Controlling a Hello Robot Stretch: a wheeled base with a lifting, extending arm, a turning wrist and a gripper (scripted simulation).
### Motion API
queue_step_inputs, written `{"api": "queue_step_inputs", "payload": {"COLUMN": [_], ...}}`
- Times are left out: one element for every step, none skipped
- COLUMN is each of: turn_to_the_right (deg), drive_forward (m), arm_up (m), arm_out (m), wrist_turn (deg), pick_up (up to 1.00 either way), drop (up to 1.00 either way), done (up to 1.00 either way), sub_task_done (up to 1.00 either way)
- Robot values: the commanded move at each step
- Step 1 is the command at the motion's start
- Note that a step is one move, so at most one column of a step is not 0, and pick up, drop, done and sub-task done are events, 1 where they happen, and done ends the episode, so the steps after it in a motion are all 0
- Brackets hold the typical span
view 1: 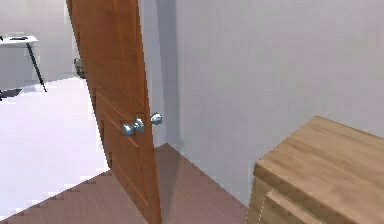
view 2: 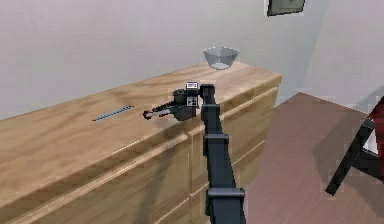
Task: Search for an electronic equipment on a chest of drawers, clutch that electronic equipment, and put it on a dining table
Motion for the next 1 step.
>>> {"api": "queue_step_inputs", "payload": {"turn_to_the_right": [0.0], "drive_forward": [0.0], "arm_up": [0.0], "arm_out": [0.0], "wrist_turn": [0.0], "pick_up": [1.0], "drop": [0.0], "done": [0.0], "sub_task_done": [0.0]}}
